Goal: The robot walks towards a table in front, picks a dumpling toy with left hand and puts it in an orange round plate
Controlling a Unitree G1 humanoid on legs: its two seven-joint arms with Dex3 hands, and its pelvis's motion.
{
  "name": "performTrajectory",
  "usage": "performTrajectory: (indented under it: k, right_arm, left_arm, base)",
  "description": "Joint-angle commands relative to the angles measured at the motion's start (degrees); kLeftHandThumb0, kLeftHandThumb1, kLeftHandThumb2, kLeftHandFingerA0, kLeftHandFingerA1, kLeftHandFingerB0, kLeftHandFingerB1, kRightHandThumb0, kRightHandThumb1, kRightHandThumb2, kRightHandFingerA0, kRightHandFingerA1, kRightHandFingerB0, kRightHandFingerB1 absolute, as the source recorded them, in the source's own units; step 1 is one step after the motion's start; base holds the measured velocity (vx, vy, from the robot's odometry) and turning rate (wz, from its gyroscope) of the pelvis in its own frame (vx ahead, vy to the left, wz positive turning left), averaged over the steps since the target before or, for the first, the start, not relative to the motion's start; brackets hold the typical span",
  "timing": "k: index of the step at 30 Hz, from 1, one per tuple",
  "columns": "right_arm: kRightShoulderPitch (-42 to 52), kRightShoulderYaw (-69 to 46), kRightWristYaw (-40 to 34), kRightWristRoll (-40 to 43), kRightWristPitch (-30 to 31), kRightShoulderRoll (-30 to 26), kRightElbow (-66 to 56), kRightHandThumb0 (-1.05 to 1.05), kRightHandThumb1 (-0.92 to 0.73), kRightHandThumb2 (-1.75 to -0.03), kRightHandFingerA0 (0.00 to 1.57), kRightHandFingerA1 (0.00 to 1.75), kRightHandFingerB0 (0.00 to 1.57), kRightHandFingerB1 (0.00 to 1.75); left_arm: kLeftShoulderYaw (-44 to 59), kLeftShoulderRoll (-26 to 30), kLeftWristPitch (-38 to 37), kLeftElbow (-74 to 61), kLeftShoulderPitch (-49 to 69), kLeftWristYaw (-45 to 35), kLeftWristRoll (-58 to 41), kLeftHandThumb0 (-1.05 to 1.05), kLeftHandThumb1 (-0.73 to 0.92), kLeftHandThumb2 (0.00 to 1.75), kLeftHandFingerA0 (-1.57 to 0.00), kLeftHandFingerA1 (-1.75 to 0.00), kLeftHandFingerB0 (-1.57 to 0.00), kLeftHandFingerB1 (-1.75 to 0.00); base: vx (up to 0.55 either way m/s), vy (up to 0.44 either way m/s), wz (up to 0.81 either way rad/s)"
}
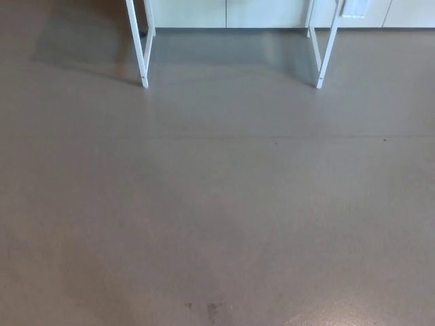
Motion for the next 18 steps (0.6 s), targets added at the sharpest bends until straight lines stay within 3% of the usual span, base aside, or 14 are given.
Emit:
performTrajectory:
  k: [1,2,3,4,5,9,10,12,13,14,18]
  right_arm:
    - [0.81,-0.42,0.6,-0.23,-4.96,-1.65,-0.83,-0.48,-0.73,-0.6,0.69,0.54,0.24,0.3]
    - [0.97,-0.47,0.73,-0.13,-4.62,-1.67,-1.28,-0.48,-0.73,-0.6,0.69,0.54,0.24,0.3]
    - [1.85,-0.5,0.44,-0.47,-4.59,-1.77,-1.83,-0.49,-0.6,-0.82,0.59,0.61,0.19,0.42]
    - [2.46,-0.5,0.17,-0.76,-4.73,-1.83,-2.06,-0.49,-0.6,-0.82,0.59,0.61,0.19,0.42]
    - [2.91,-0.46,-0.6,-1.48,-4.81,-1.9,-1.18,-0.37,-0.72,-0.61,0.73,0.58,0.23,0.33]
    - [2.77,-0.7,-1.48,-1.62,-4.13,-1.71,1.53,-0.39,-0.72,-0.67,0.69,0.59,0.23,0.36]
    - [2.13,-0.72,-2.06,-1.89,-4.66,-1.76,3.33,-0.4,-0.74,-0.64,0.73,0.57,0.25,0.34]
    - [1.26,-0.68,-2.79,-2.38,-5.58,-1.86,5.53,-0.4,-0.74,-0.64,0.73,0.57,0.25,0.34]
    - [0.49,-0.71,-3.29,-2.67,-6.39,-2.07,7.4,-0.4,-0.77,-0.63,0.72,0.54,0.25,0.34]
    - [-0.48,-0.77,-3.82,-2.91,-7.34,-2.35,9.74,-0.43,-0.79,-0.63,0.71,0.52,0.25,0.34]
    - [-1.16,-1.25,-3.81,-2.35,-8.05,-2.3,11.22,-0.42,-0.79,-0.63,0.74,0.53,0.25,0.34]
  left_arm:
    - [0.57,1.44,-6.86,0.34,0.5,-1.85,-1.28,-0.46,0.66,0.59,-0.53,-0.41,-0.36,-0.33]
    - [0.6,1.44,-7.03,0.36,0.54,-1.91,-1.35,-0.46,0.66,0.59,-0.53,-0.41,-0.36,-0.33]
    - [0.48,1.5,-7.56,0.83,0.88,-1.82,-1.17,-0.46,0.64,0.6,-0.53,-0.39,-0.35,-0.32]
    - [0.38,1.55,-7.96,1.23,1.11,-1.73,-1.01,-0.46,0.64,0.6,-0.53,-0.39,-0.35,-0.32]
    - [0.32,1.61,-8.32,1.95,1.54,-1.65,-0.89,-0.47,0.64,0.6,-0.5,-0.39,-0.35,-0.33]
    - [0.42,1.74,-9.46,6.29,0.66,-1.44,-0.74,-0.46,0.64,0.6,-0.52,-0.38,-0.35,-0.33]
    - [0.61,1.7,-9.52,8.39,-0.18,-1.34,-0.84,-0.54,0.54,0.82,-0.47,-0.5,-0.28,-0.44]
    - [0.82,1.63,-9.72,10.7,-1.18,-1.23,-1.0,-0.54,0.54,0.82,-0.47,-0.5,-0.28,-0.44]
    - [1.07,1.68,-10.15,11.61,-1.52,-1.22,-1.23,-0.46,0.64,0.6,-0.53,-0.39,-0.34,-0.33]
    - [1.39,1.78,-11.09,12.25,-1.64,-1.17,-1.53,-0.54,0.54,0.82,-0.48,-0.51,-0.29,-0.45]
    - [1.82,1.68,-14.15,13.14,-1.84,-0.51,-1.55,-0.48,0.52,0.8,-0.48,-0.51,-0.27,-0.45]
  base:
    - [0.01,-0.001,-0.17]
    - [0.0,0.0,0.0]
    - [0.0,0.0,0.0]
    - [0.0,-0.004,0.13]
    - [-0.04,0.008,0.46]
    - [0.0,0.026,-0.02]
    - [0.02,0.109,-0.05]
    - [0.06,0.154,-0.08]
    - [0.1,0.209,-0.28]
    - [0.12,0.241,-0.55]
    - [0.21,0.394,-0.45]
